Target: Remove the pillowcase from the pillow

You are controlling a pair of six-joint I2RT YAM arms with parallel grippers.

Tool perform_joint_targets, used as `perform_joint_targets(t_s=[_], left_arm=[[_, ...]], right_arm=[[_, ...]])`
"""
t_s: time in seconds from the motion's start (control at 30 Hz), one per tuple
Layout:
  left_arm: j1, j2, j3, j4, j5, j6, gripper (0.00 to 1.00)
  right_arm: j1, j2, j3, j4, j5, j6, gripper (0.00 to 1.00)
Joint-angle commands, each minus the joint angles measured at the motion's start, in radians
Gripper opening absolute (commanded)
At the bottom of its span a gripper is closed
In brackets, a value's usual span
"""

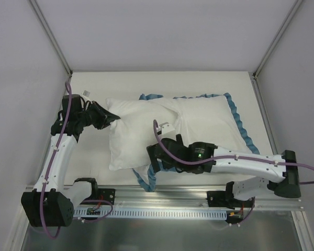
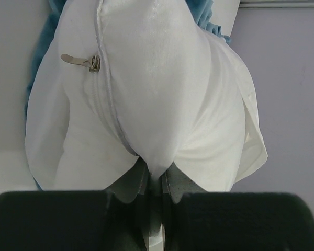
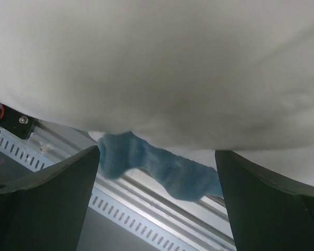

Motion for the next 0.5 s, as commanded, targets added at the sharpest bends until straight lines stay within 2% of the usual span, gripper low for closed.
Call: perform_joint_targets(t_s=[0.0, 0.13, 0.17, 0.2, 0.23, 0.27, 0.33, 0.47], left_arm=[[0.003, -0.023, 0.033, 0.053, -0.013, 0.007, 0.00], [0.003, -0.019, 0.046, 0.052, -0.008, 0.004, 0.00], [0.001, -0.017, 0.049, 0.052, -0.007, 0.003, 0.00], [0.003, -0.019, 0.052, 0.052, -0.007, 0.003, 0.00], [0.001, -0.019, 0.055, 0.053, -0.007, 0.003, 0.00], [0.003, -0.017, 0.055, 0.052, -0.005, -0.002, 0.00], [0.003, -0.008, 0.063, 0.052, 0.001, -0.005, 0.00], [0.006, 0.019, 0.092, 0.052, -0.025, -0.006, 0.00]], right_arm=[[0.028, 0.100, 0.099, 0.075, 0.051, 0.028, 0.96], [0.029, 0.209, 0.106, 0.092, 0.013, 0.036, 0.97], [0.028, 0.229, 0.107, 0.084, 0.013, 0.044, 0.92], [0.028, 0.252, 0.104, 0.073, 0.020, 0.045, 0.85], [0.028, 0.255, 0.100, 0.070, 0.026, 0.045, 0.56], [0.019, 0.252, 0.080, 0.058, 0.034, 0.057, 0.39], [-0.016, 0.210, 0.038, 0.055, 0.039, 0.071, 0.16], [-0.084, 0.070, -0.118, 0.032, 0.060, 0.105, 0.15]])
